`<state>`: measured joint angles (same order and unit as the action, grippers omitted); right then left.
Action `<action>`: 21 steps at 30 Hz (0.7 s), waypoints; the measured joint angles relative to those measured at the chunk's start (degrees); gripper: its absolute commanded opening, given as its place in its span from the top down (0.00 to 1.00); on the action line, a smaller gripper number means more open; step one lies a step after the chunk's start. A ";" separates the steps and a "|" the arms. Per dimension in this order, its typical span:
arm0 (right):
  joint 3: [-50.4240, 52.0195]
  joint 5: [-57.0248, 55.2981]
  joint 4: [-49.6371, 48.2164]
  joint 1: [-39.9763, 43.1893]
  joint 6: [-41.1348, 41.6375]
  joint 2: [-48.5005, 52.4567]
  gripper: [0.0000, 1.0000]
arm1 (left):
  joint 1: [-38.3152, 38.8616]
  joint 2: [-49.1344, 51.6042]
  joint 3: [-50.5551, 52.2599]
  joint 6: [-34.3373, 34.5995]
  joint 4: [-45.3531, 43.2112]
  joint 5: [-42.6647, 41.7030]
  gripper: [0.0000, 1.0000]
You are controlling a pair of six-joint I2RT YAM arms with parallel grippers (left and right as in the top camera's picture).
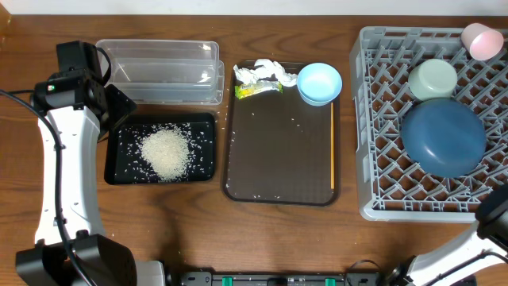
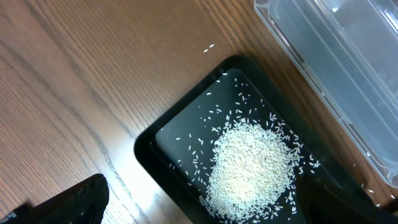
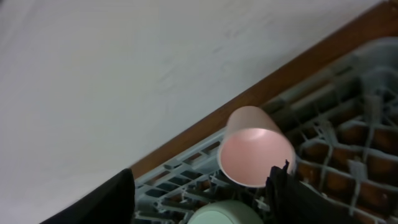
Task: Sort waste into correct bins and load items into the dishwasher rack
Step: 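Lower the pink cup into the rack and open the right gripper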
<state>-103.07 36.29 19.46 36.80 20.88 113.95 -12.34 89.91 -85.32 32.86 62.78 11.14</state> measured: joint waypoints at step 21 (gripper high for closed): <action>0.02 -31.50 -17.99 -15.26 -8.79 8.35 0.99 | 0.00 0.00 0.00 0.00 0.00 0.00 0.03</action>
<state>-103.04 4.80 1.48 21.54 12.10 122.30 -12.34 89.91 -85.32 32.86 62.78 11.14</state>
